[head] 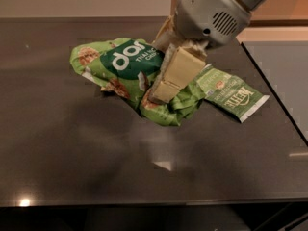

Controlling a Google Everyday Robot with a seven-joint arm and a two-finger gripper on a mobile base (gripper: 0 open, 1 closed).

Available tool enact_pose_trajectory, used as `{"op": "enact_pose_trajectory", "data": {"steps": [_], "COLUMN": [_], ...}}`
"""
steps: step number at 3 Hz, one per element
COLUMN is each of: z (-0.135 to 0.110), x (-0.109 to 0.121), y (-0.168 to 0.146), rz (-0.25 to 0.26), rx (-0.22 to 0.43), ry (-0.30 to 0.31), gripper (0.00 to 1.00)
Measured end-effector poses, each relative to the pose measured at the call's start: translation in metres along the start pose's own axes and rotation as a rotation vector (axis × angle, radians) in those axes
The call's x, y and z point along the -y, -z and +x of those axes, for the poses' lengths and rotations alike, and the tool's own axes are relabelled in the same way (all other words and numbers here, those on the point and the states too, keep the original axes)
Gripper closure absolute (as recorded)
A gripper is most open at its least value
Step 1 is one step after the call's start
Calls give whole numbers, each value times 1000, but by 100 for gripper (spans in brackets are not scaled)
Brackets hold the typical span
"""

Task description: Pick green rice chip bag

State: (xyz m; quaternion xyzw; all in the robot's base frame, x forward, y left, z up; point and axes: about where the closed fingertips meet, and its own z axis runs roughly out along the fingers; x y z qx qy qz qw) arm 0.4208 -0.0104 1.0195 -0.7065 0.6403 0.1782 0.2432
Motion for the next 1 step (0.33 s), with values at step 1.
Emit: {"op": "enact_pose_trajectory", "data": {"steps": [1], "z": [0], "x": [0], "y": [0], "rz": [0], "rx": [0], "ry": [0], "gripper": [100]}}
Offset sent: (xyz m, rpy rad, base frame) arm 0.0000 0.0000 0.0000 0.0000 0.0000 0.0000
